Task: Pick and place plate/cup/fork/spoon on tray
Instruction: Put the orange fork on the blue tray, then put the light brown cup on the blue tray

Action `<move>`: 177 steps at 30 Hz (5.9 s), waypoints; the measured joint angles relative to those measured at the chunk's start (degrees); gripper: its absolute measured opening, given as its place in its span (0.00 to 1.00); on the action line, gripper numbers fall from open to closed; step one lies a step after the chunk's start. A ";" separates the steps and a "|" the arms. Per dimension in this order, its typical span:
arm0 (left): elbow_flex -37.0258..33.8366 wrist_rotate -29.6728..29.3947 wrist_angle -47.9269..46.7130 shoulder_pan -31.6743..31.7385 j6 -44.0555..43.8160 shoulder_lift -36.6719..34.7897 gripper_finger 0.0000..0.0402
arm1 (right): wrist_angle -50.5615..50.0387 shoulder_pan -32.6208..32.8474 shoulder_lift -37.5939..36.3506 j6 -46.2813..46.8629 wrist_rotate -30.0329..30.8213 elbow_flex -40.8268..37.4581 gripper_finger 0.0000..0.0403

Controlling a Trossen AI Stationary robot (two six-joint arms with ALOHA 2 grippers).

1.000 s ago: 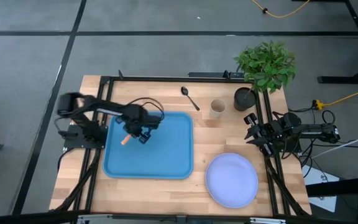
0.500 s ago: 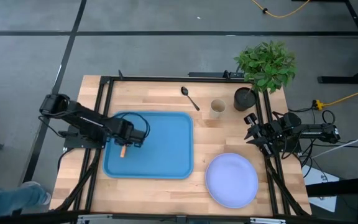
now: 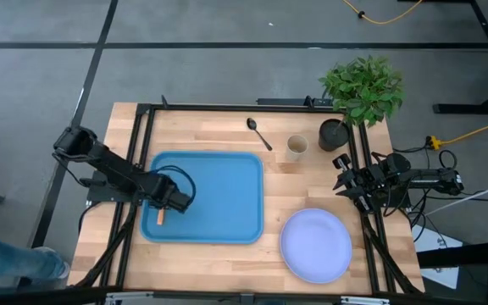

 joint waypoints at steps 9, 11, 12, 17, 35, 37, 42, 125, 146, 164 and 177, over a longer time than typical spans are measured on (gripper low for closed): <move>-0.51 -6.41 0.30 -2.09 -2.71 -3.64 0.13 | -0.06 -0.01 0.00 -1.54 0.00 0.00 0.17; -0.51 -6.30 0.25 -2.13 -2.70 -3.99 0.15 | -0.09 -0.01 0.00 -1.55 0.00 0.00 0.17; -0.51 -6.17 0.25 -2.13 -2.70 -4.05 0.16 | -0.12 -0.02 0.00 -1.53 0.00 0.00 0.17; -0.51 -6.10 -1.61 -2.10 -2.71 -4.03 0.20 | -0.38 0.00 0.00 -1.53 0.00 0.00 0.17; 4.17 -5.44 -3.67 -2.09 -2.52 -4.45 0.20 | -1.64 -0.01 0.00 -1.68 0.00 0.00 0.17; 6.28 -9.18 -4.31 -2.09 -0.81 -4.45 0.20 | -1.64 0.00 0.00 -1.70 0.00 0.00 0.17; 10.81 -29.87 -2.57 -0.24 4.00 -4.45 0.20 | -1.62 -0.02 0.00 -2.90 0.02 0.00 0.17; 47.43 -11.47 53.48 33.76 120.94 30.85 0.20 | -63.90 1.36 47.78 46.55 66.53 28.63 0.17; 47.55 -16.38 46.75 32.01 120.83 29.83 0.20 | -32.14 -4.82 58.64 37.39 72.27 17.73 0.17; 47.55 -16.42 46.72 32.03 120.79 29.83 0.20 | -25.49 -7.05 60.61 30.14 62.45 17.73 0.17; 47.55 -16.40 45.44 32.03 120.35 29.83 0.20 | -25.51 -7.05 60.60 30.16 62.46 17.73 0.17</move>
